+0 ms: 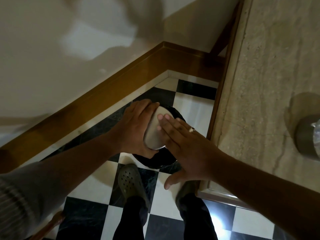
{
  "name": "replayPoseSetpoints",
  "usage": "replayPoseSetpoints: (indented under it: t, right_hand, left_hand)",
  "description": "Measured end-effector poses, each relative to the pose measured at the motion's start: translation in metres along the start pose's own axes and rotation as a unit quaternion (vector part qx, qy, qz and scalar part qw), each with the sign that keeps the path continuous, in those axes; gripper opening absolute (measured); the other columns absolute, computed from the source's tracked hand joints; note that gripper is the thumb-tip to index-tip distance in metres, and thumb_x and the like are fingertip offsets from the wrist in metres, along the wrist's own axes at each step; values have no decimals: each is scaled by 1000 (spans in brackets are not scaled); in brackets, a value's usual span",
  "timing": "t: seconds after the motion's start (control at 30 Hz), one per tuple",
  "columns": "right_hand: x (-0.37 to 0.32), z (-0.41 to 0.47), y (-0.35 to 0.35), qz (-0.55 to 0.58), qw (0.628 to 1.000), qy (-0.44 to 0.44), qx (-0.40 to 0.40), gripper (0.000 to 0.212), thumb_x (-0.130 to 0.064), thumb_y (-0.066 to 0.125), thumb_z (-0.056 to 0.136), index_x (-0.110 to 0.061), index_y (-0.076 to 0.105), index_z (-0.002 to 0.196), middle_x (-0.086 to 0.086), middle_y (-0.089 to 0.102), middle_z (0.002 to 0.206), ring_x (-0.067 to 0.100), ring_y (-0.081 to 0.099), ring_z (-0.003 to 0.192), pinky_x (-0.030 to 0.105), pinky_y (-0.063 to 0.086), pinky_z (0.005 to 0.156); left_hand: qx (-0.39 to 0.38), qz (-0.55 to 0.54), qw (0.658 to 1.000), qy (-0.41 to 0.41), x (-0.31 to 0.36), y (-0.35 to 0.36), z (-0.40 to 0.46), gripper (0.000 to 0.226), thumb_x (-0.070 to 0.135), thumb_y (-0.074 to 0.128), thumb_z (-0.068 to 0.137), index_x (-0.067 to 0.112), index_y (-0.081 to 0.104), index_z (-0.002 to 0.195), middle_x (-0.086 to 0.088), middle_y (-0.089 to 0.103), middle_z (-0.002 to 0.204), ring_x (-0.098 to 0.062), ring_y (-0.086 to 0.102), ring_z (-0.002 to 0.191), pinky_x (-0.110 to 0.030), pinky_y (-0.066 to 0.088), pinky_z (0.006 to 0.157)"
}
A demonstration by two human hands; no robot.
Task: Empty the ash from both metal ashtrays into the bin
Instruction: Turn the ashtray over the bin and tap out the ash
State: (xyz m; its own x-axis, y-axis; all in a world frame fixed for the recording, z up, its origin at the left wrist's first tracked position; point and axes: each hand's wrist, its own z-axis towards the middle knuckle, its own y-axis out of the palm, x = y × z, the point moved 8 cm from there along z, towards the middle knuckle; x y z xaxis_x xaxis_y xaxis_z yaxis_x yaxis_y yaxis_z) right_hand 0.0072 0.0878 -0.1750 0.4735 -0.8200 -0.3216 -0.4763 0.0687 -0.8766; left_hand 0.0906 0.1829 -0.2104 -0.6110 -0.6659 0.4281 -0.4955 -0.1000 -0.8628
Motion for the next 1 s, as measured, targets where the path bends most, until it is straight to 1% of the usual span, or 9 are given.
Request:
replayPoseSetpoints:
  t: [0.07, 0.17, 0.33, 0.47, 0.63, 0.73, 0.77, 0.9, 1.0]
  right_hand:
    - [-3, 2, -4, -3, 1000, -6, 16, 133, -91, 44, 62, 5, 14, 149, 27, 11, 159, 38, 8, 149, 53, 17, 120]
    - [-5, 4, 4, -8, 1000, -4, -16, 136, -92, 48, 59, 4, 15, 150, 26, 11, 159, 38, 8, 148, 53, 18, 119]
    - [-15, -5, -30, 9, 992, -13, 124, 125, -87, 47, 67, 5, 17, 147, 27, 11, 156, 39, 10, 148, 48, 13, 122]
    - [-14, -9, 7, -7, 1000, 6, -10, 136, -91, 52, 57, 3, 18, 150, 24, 10, 159, 37, 10, 148, 55, 25, 117]
    - [-16, -16, -23, -2, 995, 22, 95, 128, -89, 43, 66, 4, 14, 149, 27, 10, 158, 39, 9, 149, 50, 14, 121]
    - [-11, -12, 8, -21, 1000, 11, -5, 135, -89, 53, 59, 2, 14, 151, 24, 10, 160, 37, 7, 149, 54, 25, 117]
    - [-12, -12, 10, -21, 1000, 6, -7, 134, -88, 54, 59, 2, 16, 151, 24, 11, 159, 37, 8, 148, 54, 26, 117]
    - [-16, -11, -14, -2, 996, 2, 87, 126, -86, 48, 67, 6, 19, 148, 28, 14, 157, 40, 13, 148, 51, 19, 120]
    - [-14, -14, 6, -24, 1000, 10, 12, 134, -86, 59, 56, 5, 24, 148, 28, 19, 157, 40, 17, 146, 55, 30, 114]
  left_hand:
    - [14, -7, 1000, -7, -1, -3, -1, 126, 71, 78, 46, 1, 39, 143, -18, 47, 140, -28, 41, 127, -31, 31, 101]
    - [1, 3, 1000, -2, 1, -2, 0, 127, 72, 76, 45, 3, 36, 145, -17, 46, 142, -29, 43, 127, -35, 37, 102]
    - [30, -28, 999, -12, 5, -1, -3, 124, 68, 76, 46, 0, 36, 142, -21, 48, 137, -35, 48, 123, -49, 48, 100]
    - [5, -17, 1000, -13, 15, 3, -4, 129, 70, 73, 45, 6, 29, 147, -16, 40, 144, -32, 41, 130, -48, 43, 105]
    - [38, -43, 998, -29, 15, -3, -5, 128, 69, 72, 46, 1, 33, 147, -18, 42, 141, -32, 40, 128, -45, 42, 104]
    - [14, -11, 1000, -18, 17, 0, -5, 129, 67, 77, 43, 6, 31, 146, -15, 41, 142, -31, 42, 127, -41, 41, 102]
    - [8, -4, 1000, -17, 17, 3, -6, 129, 68, 78, 43, 6, 32, 146, -15, 42, 141, -31, 43, 127, -43, 43, 102]
    - [35, -21, 999, -29, 13, 0, -11, 128, 68, 77, 43, 2, 36, 145, -17, 46, 140, -31, 44, 127, -45, 44, 103]
    - [20, -15, 999, -28, 17, 2, -13, 130, 68, 78, 43, 6, 30, 147, -15, 42, 143, -30, 40, 129, -42, 40, 103]
